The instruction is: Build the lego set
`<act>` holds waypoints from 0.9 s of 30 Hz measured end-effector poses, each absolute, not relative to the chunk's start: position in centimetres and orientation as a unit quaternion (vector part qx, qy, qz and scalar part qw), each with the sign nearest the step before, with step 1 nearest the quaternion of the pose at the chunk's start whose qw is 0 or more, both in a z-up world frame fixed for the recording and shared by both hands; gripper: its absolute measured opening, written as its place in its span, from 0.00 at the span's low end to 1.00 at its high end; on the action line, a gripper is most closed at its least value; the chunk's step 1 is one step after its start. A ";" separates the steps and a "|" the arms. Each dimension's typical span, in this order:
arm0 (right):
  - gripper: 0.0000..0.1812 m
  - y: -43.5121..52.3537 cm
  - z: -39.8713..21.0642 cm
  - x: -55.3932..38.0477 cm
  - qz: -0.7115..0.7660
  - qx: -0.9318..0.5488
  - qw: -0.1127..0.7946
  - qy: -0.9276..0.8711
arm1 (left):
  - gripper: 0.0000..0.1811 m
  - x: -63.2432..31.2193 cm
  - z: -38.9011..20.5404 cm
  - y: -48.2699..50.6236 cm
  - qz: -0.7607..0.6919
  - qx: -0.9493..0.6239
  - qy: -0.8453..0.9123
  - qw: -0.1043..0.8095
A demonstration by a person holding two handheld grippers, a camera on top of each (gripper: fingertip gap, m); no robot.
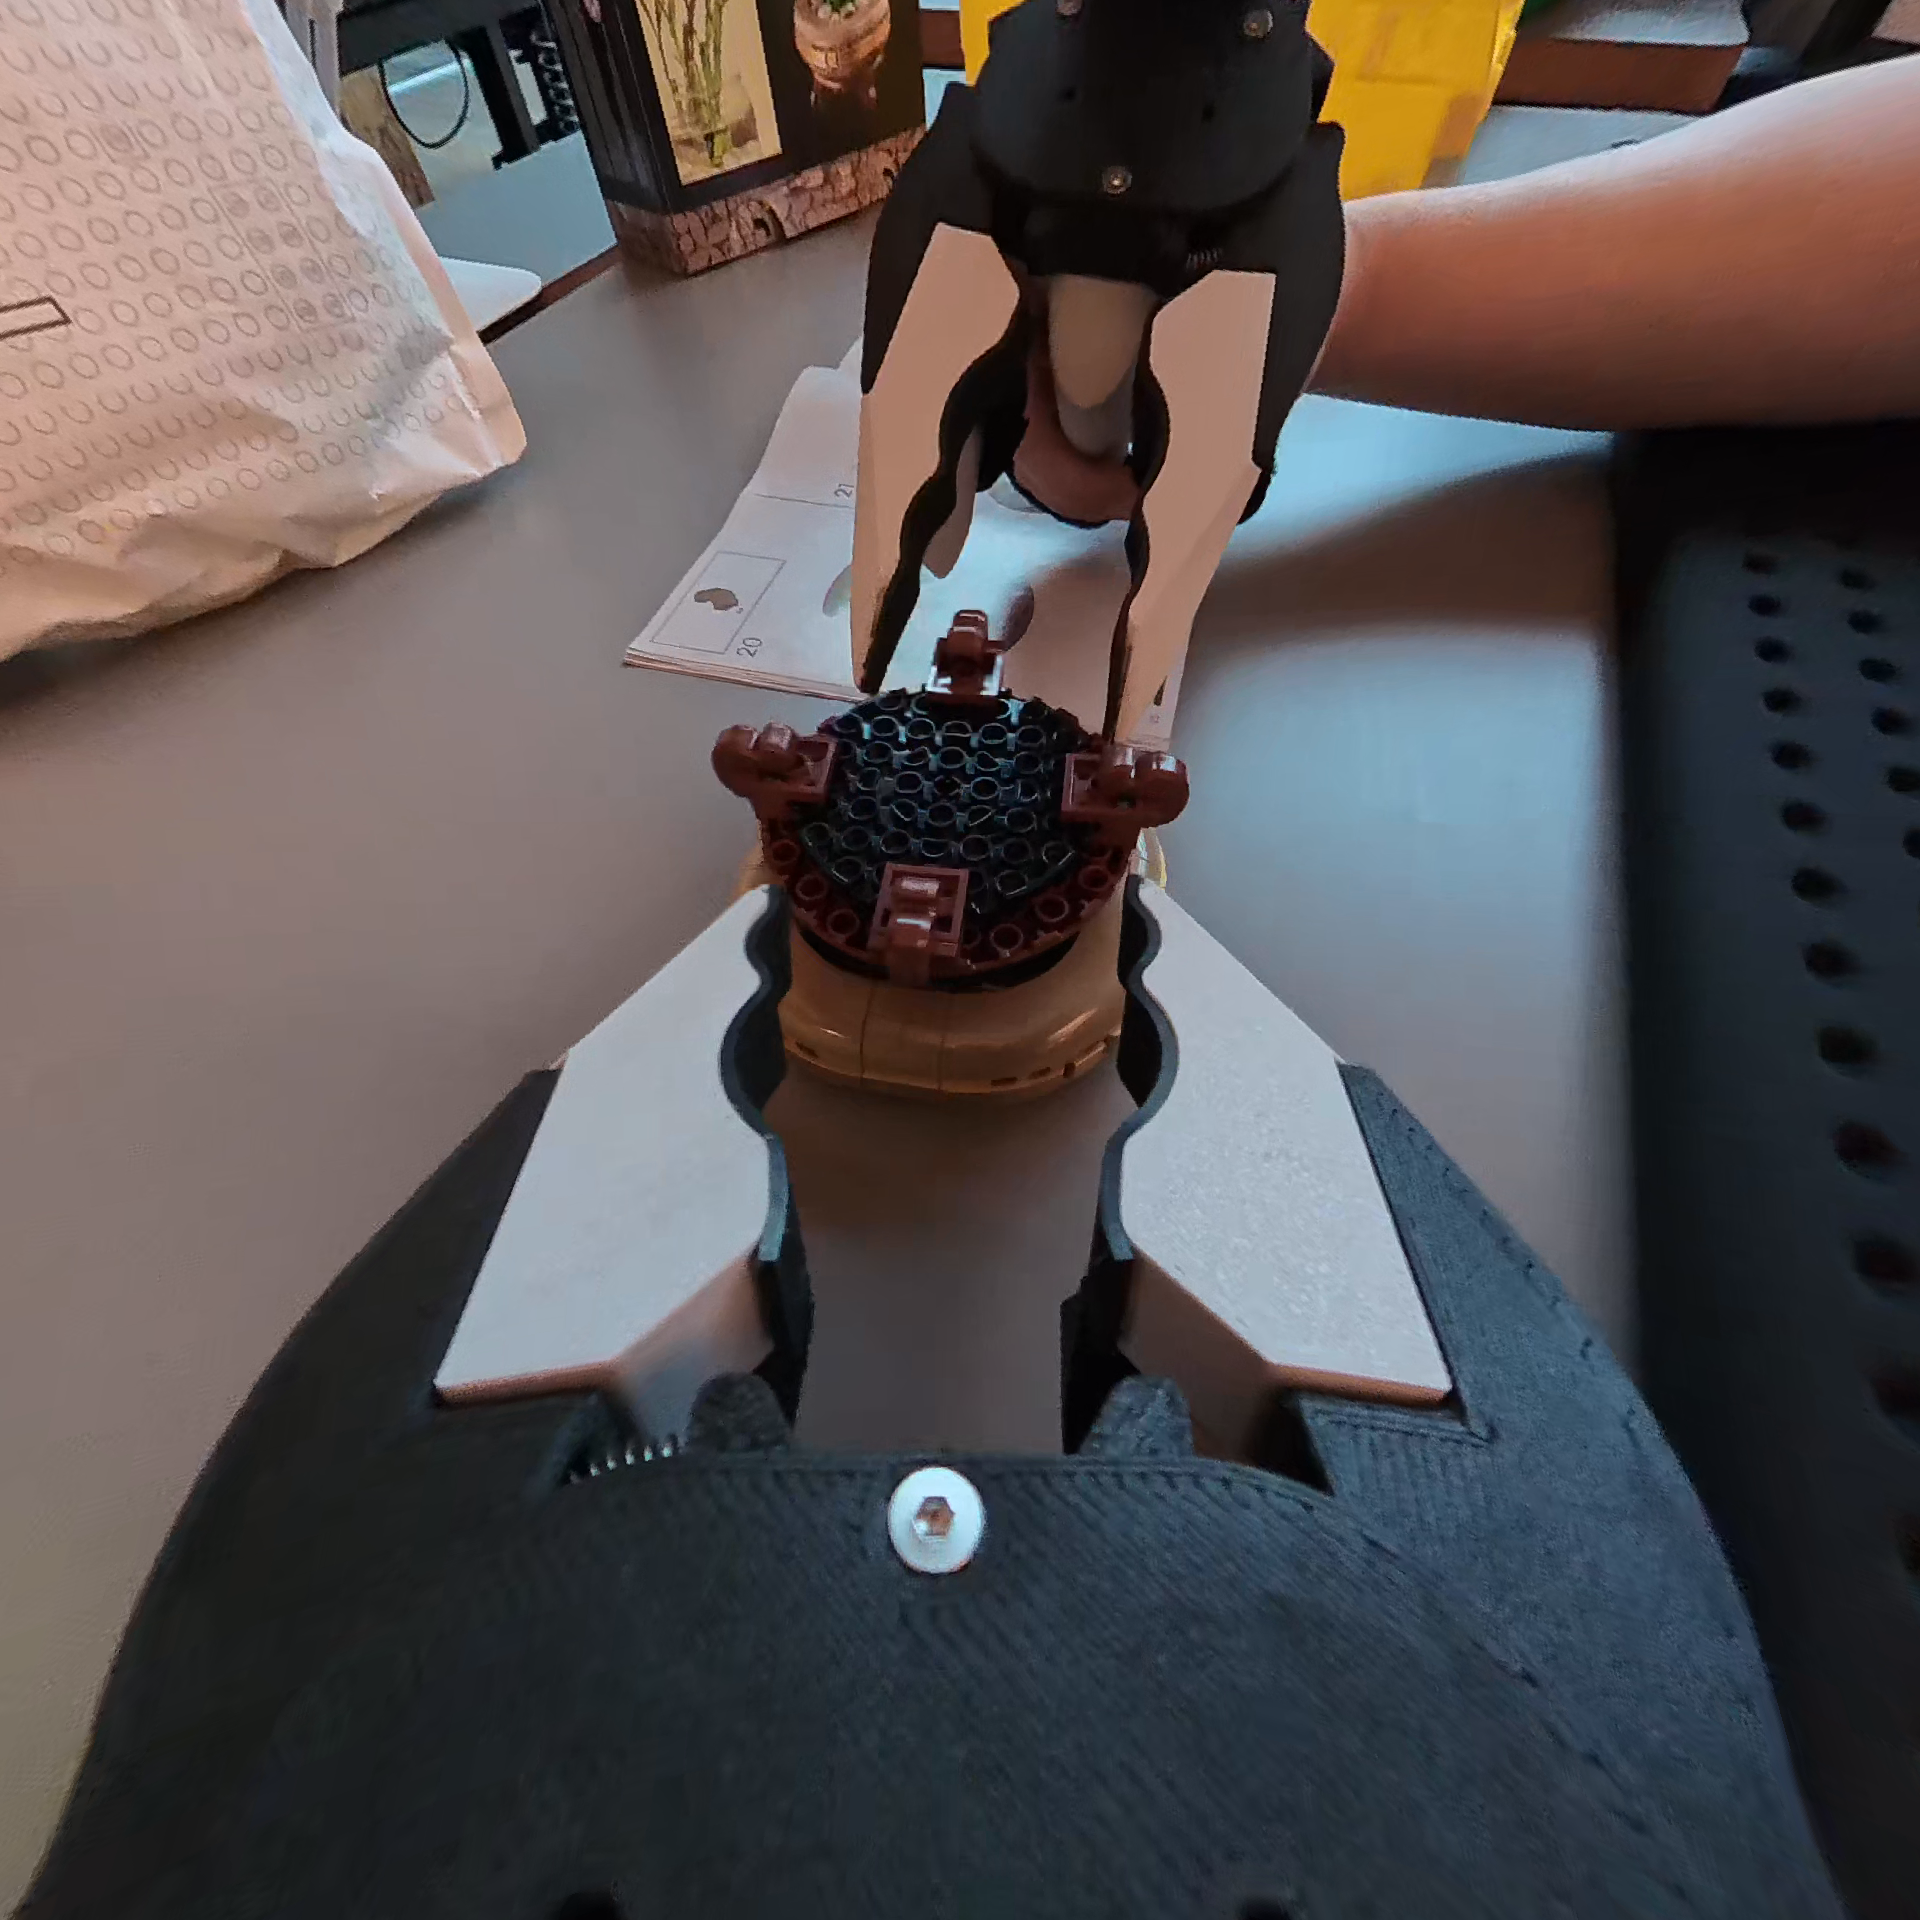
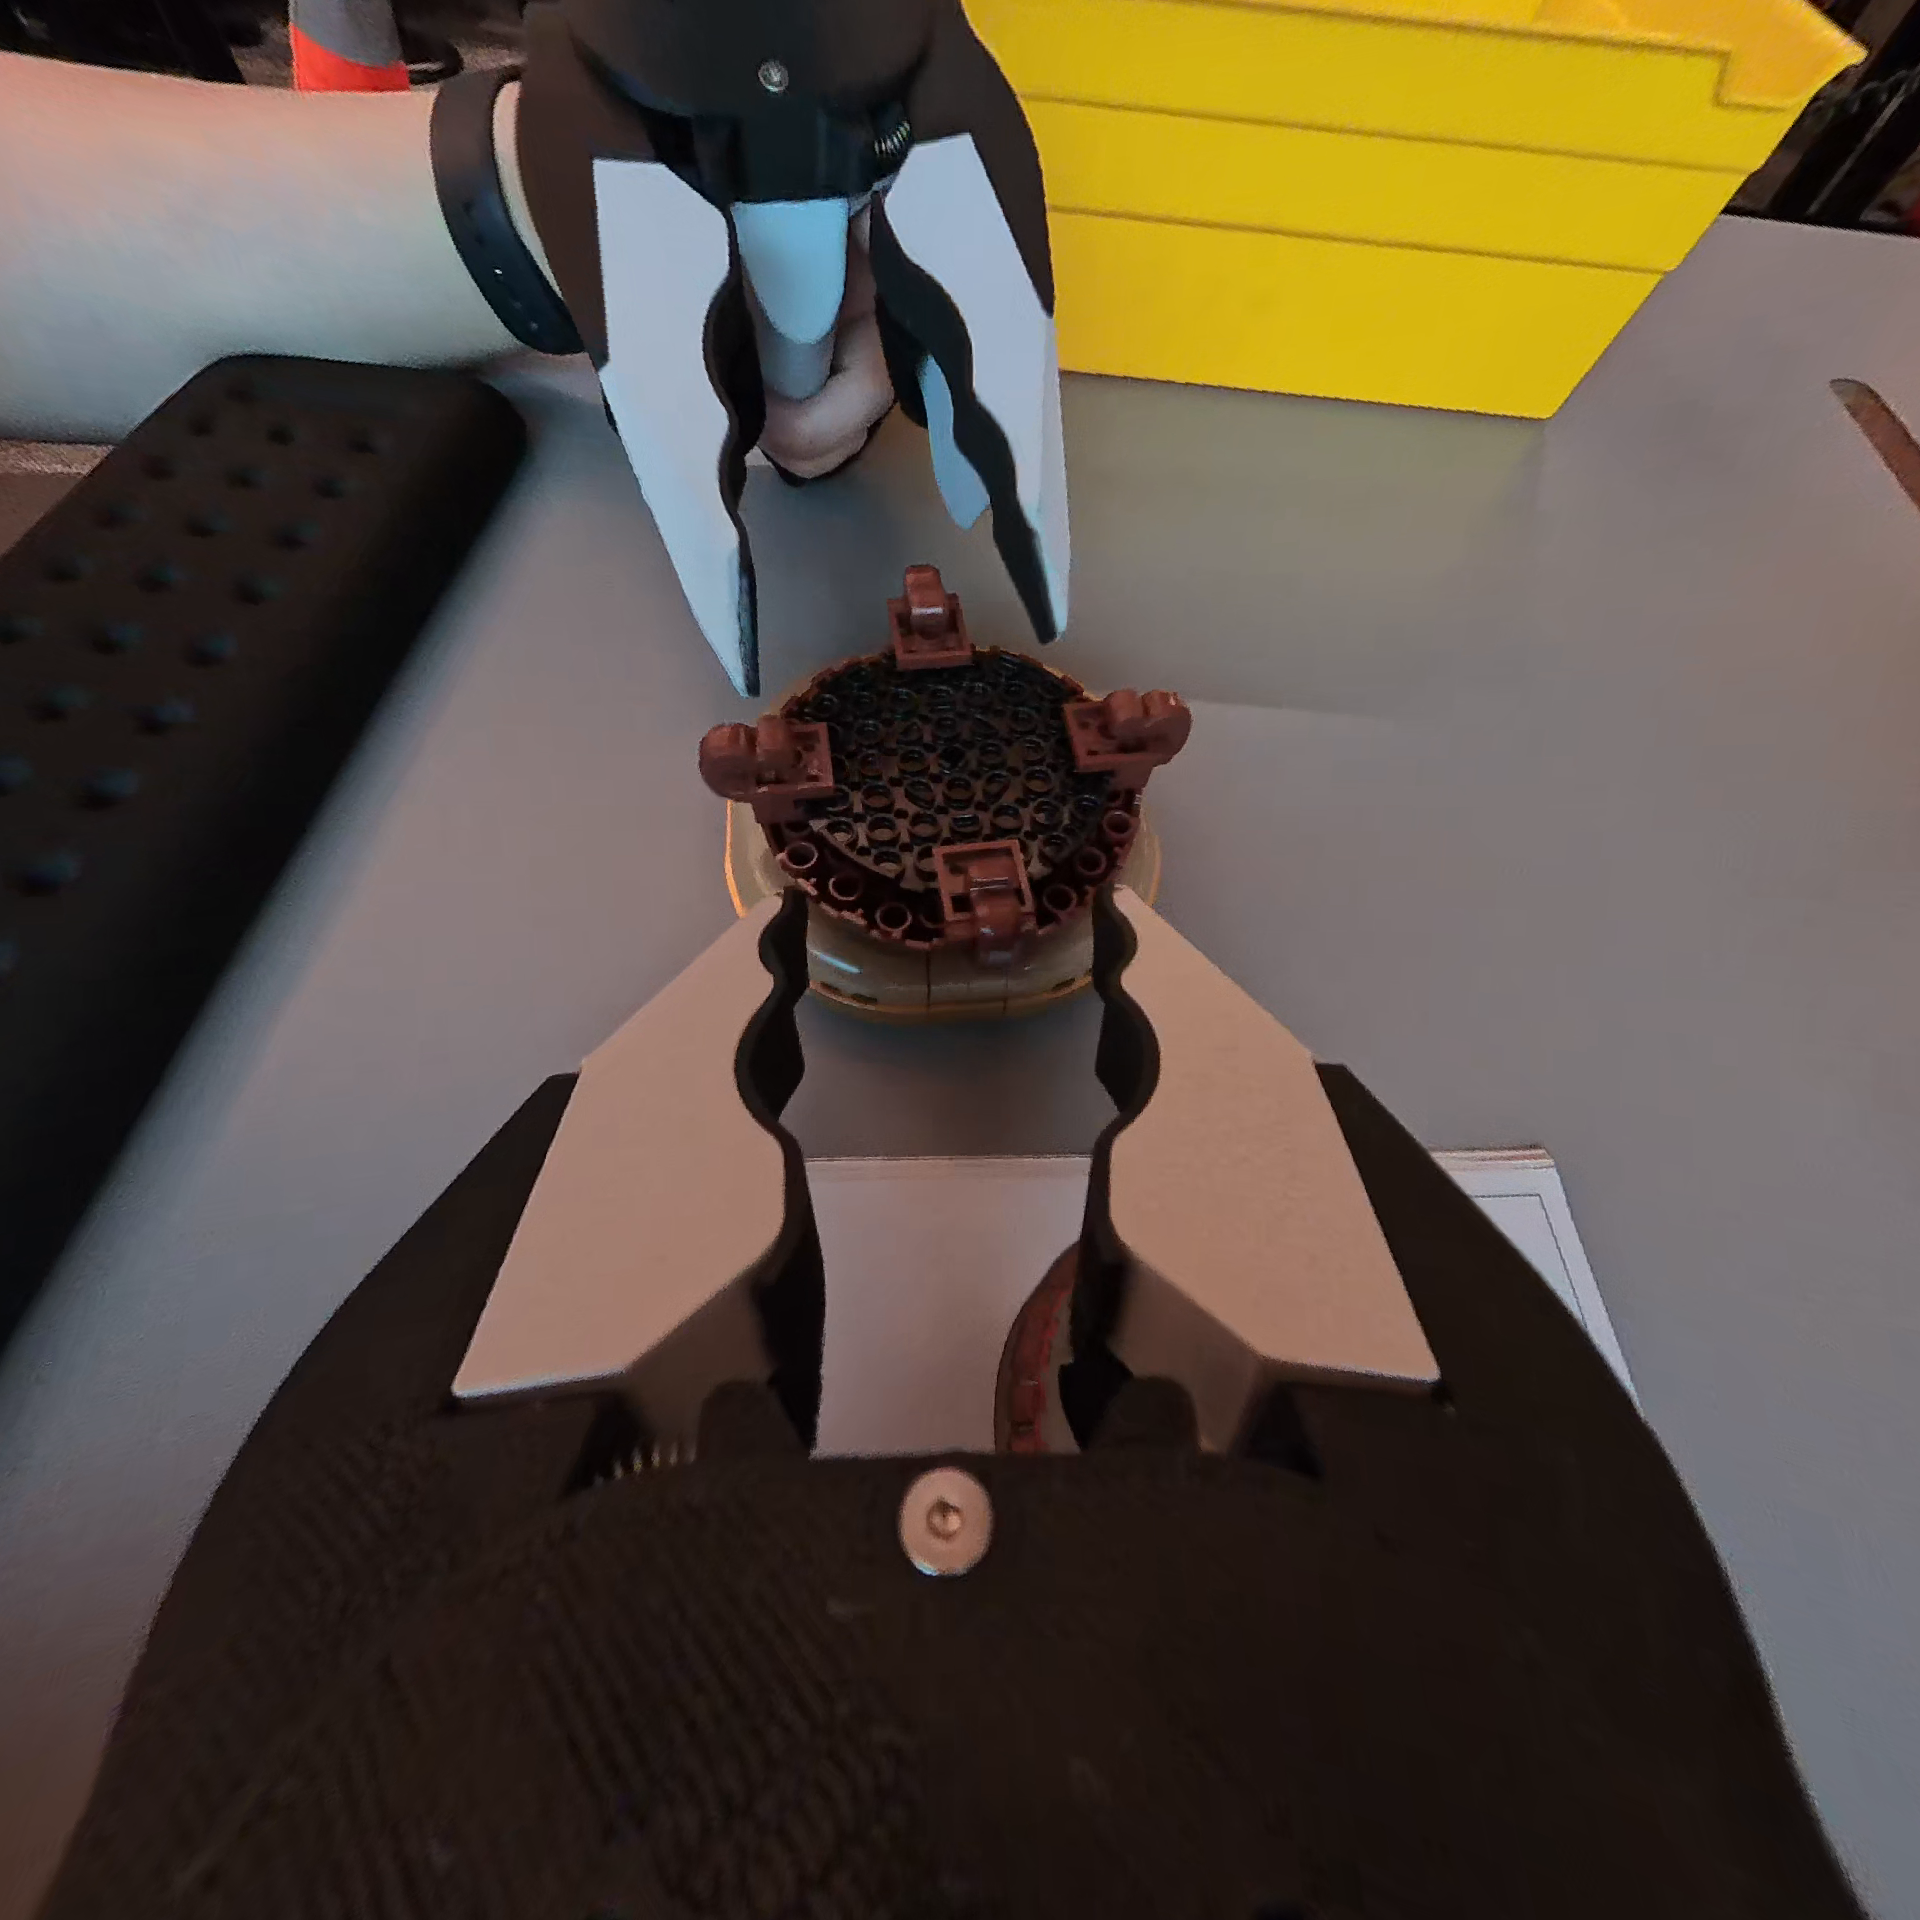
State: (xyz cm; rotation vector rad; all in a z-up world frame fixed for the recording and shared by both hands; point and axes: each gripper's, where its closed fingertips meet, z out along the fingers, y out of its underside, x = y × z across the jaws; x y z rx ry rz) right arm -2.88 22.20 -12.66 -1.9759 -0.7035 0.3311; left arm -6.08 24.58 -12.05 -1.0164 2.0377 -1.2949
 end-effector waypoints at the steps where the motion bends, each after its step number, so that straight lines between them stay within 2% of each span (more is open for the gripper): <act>1: 0.30 22.2 -12.7 -2.9 0.136 -0.813 0.486 -0.289 | 0.34 -6.2 -12.2 24.4 -0.476 -0.370 0.757 0.254; 6: 0.29 22.2 -12.7 -3.0 0.132 -0.814 0.487 -0.288 | 0.31 -6.0 -12.5 24.6 -0.460 -0.368 0.764 0.264; 17: 0.30 22.4 -11.9 -3.4 0.136 -0.805 0.501 -0.287 | 0.31 -6.1 -12.1 25.1 -0.465 -0.371 0.754 0.278; 27: 0.30 22.4 -12.4 -3.0 0.140 -0.807 0.499 -0.282 | 0.33 -6.2 -12.6 25.0 -0.466 -0.382 0.759 0.247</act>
